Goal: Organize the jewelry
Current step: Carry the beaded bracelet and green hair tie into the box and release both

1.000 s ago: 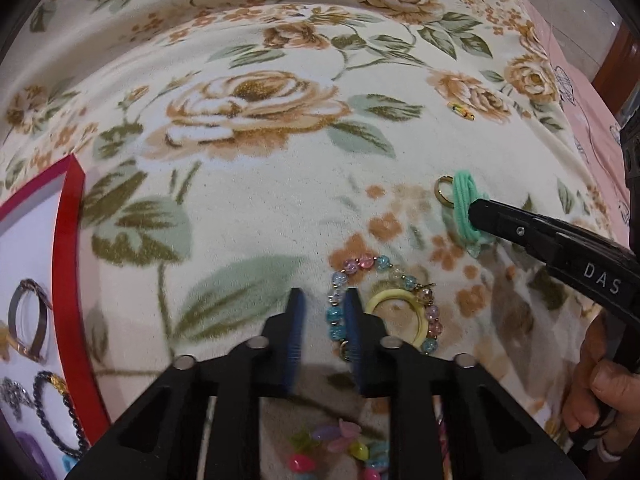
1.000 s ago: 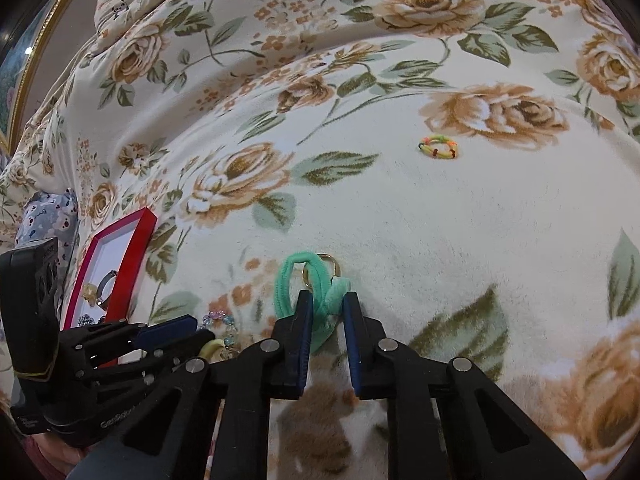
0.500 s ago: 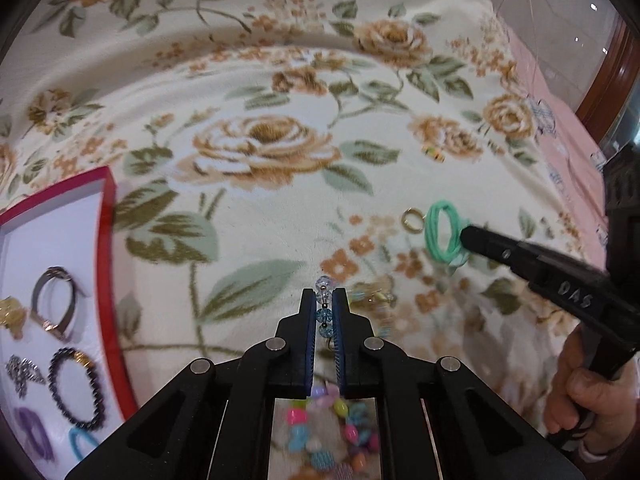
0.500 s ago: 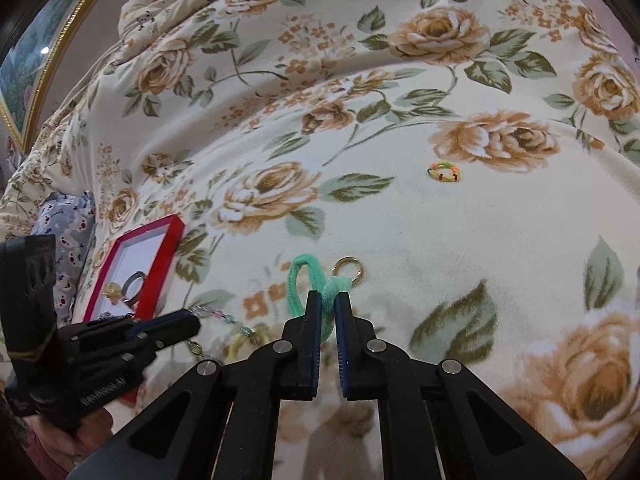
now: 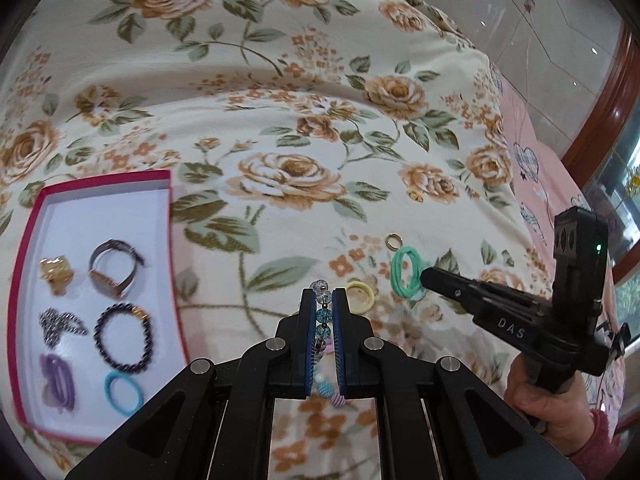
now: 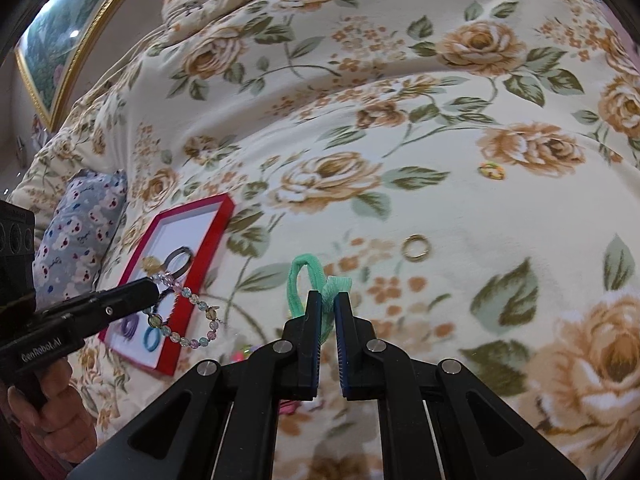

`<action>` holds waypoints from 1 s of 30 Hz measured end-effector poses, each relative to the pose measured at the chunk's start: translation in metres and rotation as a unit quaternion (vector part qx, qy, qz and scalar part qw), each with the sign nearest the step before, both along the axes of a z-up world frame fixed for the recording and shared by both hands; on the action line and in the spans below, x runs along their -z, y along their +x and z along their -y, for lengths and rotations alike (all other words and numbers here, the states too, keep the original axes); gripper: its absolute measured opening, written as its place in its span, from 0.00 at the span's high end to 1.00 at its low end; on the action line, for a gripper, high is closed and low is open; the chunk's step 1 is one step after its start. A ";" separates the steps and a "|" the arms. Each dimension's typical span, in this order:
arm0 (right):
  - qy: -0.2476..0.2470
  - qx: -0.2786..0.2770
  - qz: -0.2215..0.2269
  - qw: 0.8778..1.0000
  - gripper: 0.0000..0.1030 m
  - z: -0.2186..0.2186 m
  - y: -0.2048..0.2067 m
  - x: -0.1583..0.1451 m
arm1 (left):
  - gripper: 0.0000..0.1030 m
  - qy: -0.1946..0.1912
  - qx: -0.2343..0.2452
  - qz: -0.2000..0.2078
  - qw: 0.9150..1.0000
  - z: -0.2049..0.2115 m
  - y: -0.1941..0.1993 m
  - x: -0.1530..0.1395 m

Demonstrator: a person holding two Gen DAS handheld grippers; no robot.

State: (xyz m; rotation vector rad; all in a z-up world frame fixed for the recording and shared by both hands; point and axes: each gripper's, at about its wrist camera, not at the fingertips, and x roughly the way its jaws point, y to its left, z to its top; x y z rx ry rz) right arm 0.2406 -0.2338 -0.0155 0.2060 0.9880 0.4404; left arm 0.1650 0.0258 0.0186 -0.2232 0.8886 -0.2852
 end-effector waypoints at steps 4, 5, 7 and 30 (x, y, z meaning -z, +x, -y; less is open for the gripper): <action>0.005 -0.016 0.000 1.000 0.94 -0.015 -0.007 -0.003 | 0.94 0.003 -0.016 0.008 1.000 -0.014 -0.017 -0.007; 0.006 -0.020 0.000 1.000 0.94 -0.018 -0.008 -0.004 | 0.94 0.002 -0.020 0.009 1.000 -0.019 -0.022 -0.008; 0.006 -0.029 0.001 1.000 0.94 -0.028 -0.011 -0.006 | 0.94 0.001 -0.028 0.009 1.000 -0.026 -0.027 -0.010; 0.019 -0.125 -0.009 0.992 0.94 -0.132 -0.020 -0.003 | 0.94 0.003 -0.115 0.006 0.993 -0.114 -0.063 -0.011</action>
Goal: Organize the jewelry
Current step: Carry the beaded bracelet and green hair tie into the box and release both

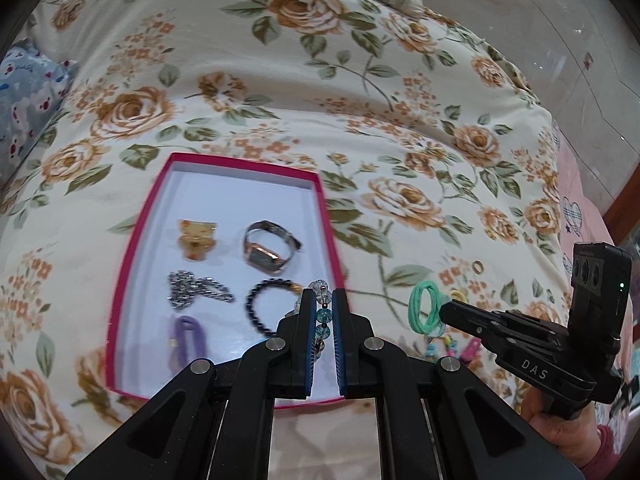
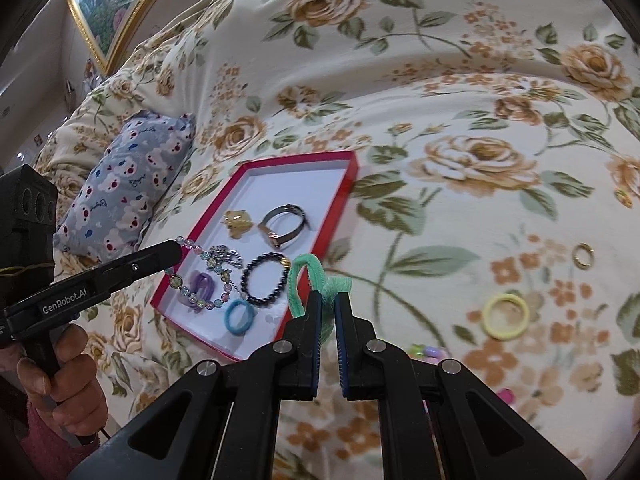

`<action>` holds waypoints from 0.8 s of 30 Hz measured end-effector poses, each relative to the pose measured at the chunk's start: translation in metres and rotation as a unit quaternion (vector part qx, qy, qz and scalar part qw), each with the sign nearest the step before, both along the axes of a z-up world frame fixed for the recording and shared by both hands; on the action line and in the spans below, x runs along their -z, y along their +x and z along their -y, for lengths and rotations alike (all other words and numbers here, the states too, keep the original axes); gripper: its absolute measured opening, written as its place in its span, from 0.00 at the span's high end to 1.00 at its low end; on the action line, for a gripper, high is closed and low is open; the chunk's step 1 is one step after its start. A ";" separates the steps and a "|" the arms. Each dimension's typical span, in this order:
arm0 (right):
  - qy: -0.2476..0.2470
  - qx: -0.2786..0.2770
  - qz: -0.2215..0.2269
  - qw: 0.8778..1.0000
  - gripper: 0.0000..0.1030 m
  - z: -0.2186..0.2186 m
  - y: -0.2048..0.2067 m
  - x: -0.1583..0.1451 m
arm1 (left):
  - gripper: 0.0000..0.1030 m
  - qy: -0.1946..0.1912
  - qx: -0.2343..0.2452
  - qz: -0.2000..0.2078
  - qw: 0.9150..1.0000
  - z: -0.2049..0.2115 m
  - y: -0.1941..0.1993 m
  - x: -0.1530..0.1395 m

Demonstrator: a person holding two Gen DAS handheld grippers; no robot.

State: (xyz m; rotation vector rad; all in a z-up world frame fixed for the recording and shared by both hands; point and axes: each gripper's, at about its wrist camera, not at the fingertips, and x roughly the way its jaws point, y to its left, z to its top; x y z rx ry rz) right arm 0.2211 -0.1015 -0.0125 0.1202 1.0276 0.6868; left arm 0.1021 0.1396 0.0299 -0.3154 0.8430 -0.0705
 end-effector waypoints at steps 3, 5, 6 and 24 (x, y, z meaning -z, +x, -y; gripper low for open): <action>-0.001 -0.012 -0.001 1.000 0.94 -0.015 -0.001 0.002 | 0.94 0.001 -0.009 -0.002 1.000 -0.010 -0.002 0.002; -0.002 -0.022 -0.004 1.000 0.94 -0.026 -0.001 0.005 | 0.94 0.001 -0.014 -0.004 1.000 -0.015 -0.002 0.005; -0.003 -0.027 -0.005 1.000 0.94 -0.031 0.000 0.006 | 0.94 -0.001 -0.018 -0.006 1.000 -0.019 -0.002 0.007; -0.028 -0.080 -0.033 0.996 0.94 -0.097 0.011 0.040 | 0.94 0.017 -0.084 -0.042 0.995 -0.062 0.012 0.047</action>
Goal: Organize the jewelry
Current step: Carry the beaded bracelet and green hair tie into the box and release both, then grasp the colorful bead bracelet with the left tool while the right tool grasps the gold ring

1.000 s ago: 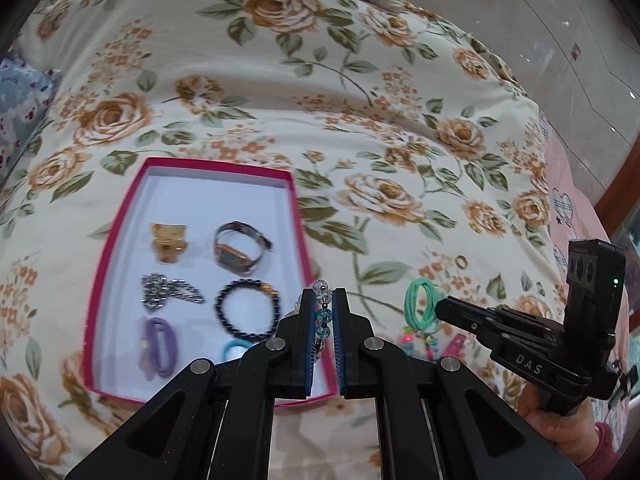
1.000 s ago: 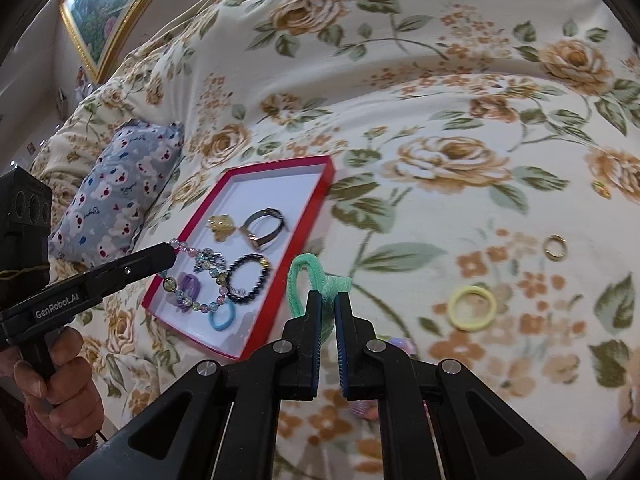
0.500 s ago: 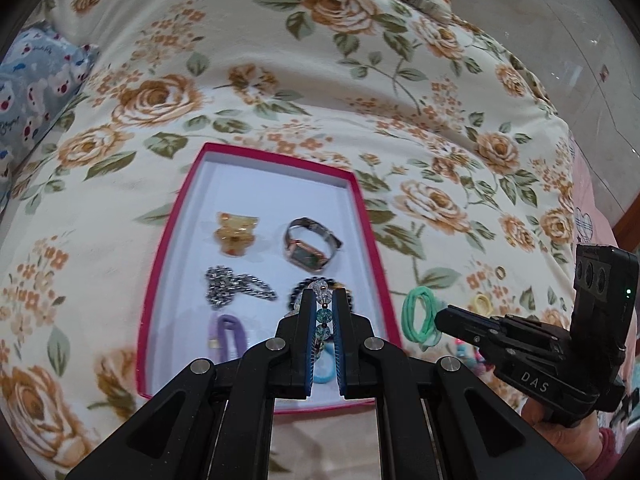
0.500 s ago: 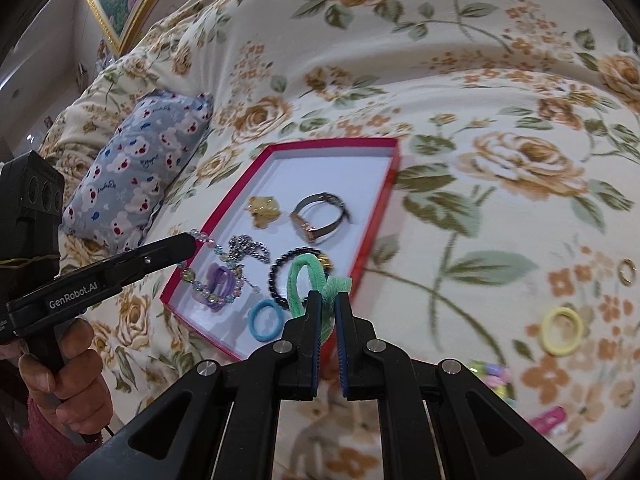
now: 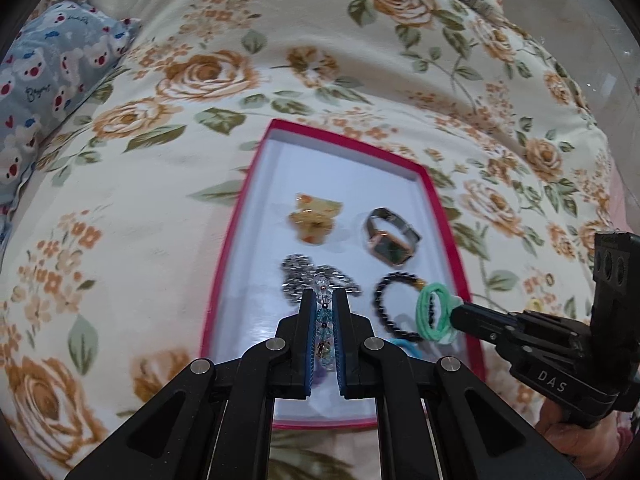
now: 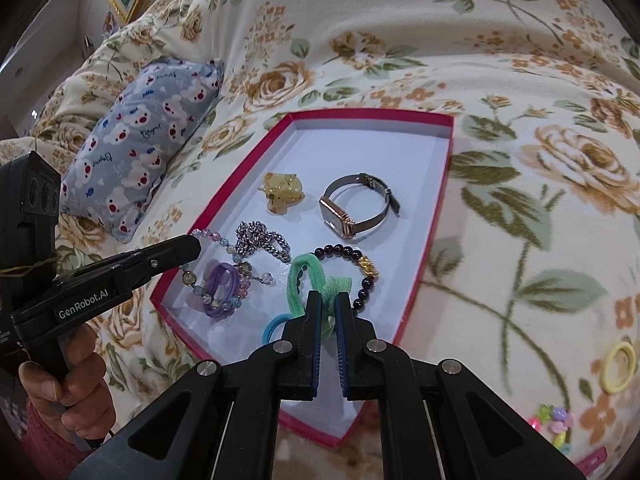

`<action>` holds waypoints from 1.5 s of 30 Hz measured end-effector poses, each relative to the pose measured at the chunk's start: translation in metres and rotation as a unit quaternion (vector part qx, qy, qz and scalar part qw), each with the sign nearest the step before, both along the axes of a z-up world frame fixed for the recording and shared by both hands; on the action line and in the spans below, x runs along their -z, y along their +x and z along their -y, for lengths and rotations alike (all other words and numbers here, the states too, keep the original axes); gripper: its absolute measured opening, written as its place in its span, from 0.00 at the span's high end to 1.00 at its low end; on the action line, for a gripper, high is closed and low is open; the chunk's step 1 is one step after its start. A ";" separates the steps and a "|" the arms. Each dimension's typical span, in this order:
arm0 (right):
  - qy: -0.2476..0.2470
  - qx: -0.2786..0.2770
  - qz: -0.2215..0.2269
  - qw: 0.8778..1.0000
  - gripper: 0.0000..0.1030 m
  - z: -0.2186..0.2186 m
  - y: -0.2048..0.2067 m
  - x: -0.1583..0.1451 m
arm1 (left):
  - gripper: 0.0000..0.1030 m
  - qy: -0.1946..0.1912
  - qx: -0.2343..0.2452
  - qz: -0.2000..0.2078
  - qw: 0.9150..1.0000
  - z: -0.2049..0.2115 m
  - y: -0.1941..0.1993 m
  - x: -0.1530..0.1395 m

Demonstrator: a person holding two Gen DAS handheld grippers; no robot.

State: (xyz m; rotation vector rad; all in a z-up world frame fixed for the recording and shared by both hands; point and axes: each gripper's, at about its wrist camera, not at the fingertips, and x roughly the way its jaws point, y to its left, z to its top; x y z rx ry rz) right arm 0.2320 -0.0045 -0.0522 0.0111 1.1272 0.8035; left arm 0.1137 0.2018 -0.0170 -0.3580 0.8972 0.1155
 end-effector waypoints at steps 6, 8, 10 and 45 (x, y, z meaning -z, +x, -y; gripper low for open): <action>-0.015 -0.005 -0.006 1.000 0.94 -0.009 0.004 0.010 | 0.94 0.011 -0.020 -0.022 0.999 -0.005 0.010 0.014; -0.019 -0.007 -0.003 1.000 0.94 -0.010 0.004 0.011 | 0.93 0.012 -0.022 -0.025 0.999 -0.006 0.012 0.017; -0.021 -0.005 -0.004 1.000 0.94 -0.010 0.005 0.013 | 0.93 0.014 -0.025 -0.027 0.999 -0.005 0.015 0.019; 0.031 0.056 0.013 0.998 0.67 0.044 -0.002 -0.025 | 0.51 0.004 -0.036 -0.005 0.999 0.011 -0.016 -0.004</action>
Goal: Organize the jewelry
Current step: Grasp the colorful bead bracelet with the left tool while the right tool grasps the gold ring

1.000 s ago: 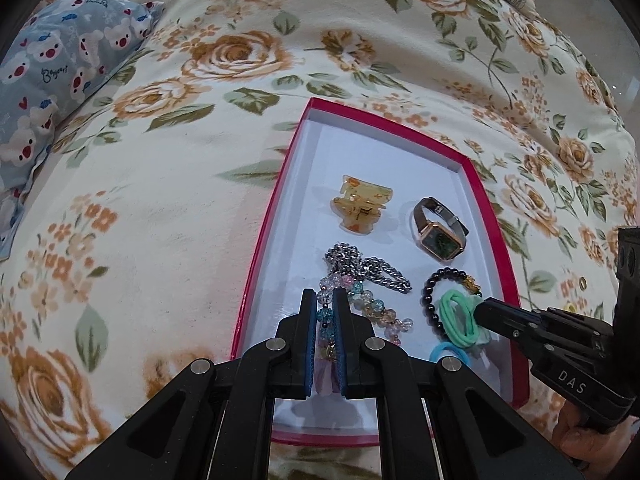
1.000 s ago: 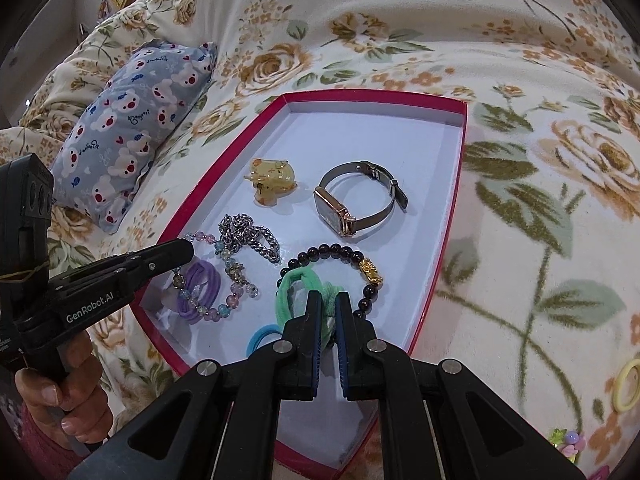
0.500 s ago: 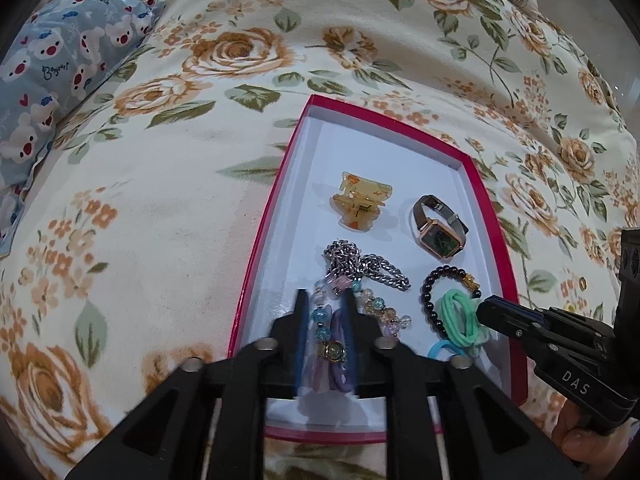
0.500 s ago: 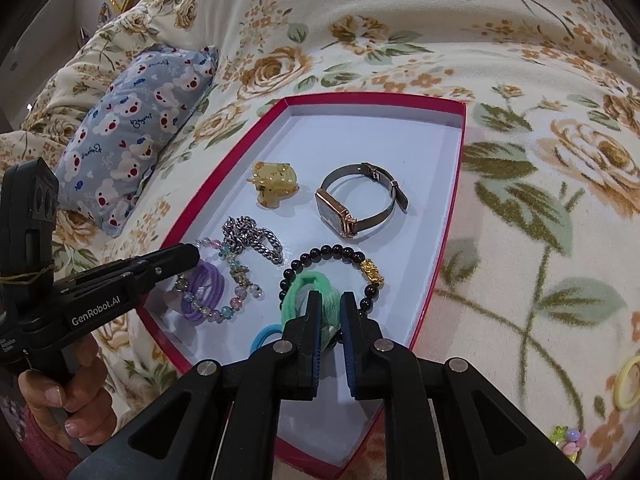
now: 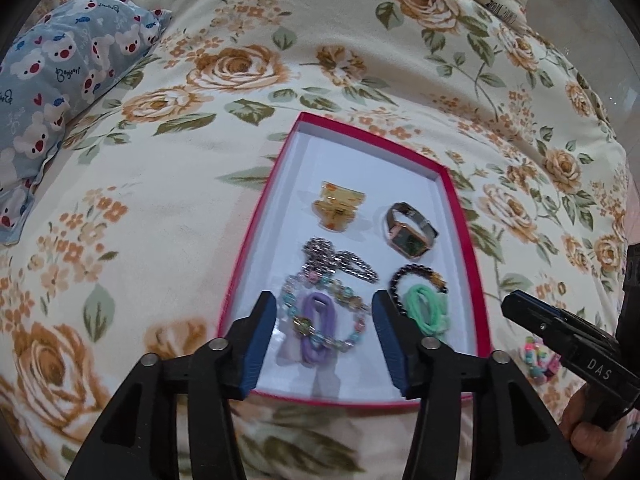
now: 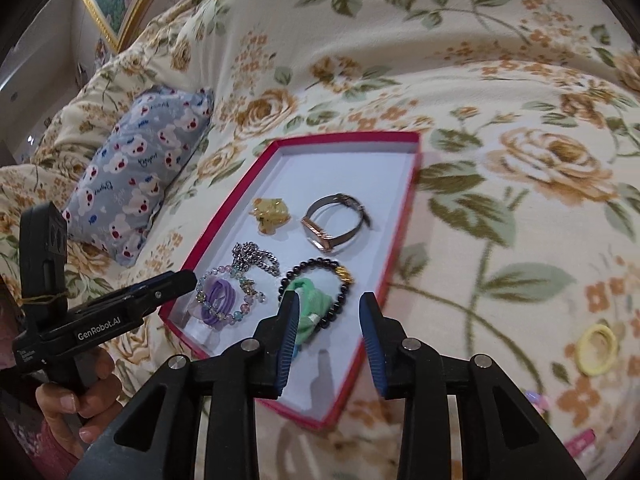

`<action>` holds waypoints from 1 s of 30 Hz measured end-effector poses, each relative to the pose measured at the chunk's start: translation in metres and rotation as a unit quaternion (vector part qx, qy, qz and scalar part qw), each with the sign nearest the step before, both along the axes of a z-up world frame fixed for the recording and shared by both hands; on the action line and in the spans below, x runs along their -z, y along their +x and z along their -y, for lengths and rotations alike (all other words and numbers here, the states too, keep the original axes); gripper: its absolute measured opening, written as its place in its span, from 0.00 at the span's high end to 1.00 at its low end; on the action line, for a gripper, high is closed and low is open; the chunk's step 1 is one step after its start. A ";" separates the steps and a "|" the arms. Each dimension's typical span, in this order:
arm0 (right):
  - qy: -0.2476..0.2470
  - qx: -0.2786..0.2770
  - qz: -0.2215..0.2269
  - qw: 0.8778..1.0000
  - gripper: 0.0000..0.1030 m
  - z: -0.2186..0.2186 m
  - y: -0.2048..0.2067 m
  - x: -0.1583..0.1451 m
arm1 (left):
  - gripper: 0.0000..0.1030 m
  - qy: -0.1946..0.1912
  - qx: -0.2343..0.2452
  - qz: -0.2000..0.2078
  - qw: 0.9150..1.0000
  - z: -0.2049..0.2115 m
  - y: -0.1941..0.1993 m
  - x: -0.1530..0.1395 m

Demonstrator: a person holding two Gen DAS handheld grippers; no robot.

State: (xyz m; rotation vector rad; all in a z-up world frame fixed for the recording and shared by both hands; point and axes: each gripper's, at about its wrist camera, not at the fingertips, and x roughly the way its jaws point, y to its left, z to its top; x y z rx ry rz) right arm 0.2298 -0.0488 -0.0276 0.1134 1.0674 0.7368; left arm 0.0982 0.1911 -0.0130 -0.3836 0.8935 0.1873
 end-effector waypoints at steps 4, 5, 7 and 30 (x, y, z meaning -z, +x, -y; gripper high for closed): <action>0.001 0.019 0.003 1.000 0.67 0.025 -0.005 -0.005 | 0.49 -0.007 0.013 0.002 1.000 0.013 -0.007 -0.004; 0.000 0.025 0.004 1.000 0.67 0.032 -0.006 -0.007 | 0.48 -0.007 0.017 0.002 1.000 0.016 -0.008 -0.005; -0.002 0.039 0.006 0.999 0.67 0.049 -0.008 -0.009 | 0.48 -0.008 0.026 0.003 1.000 0.025 -0.011 -0.008; -0.026 0.181 -0.002 0.983 0.64 0.207 -0.023 -0.003 | 0.46 0.006 0.137 -0.005 0.990 0.111 0.002 -0.024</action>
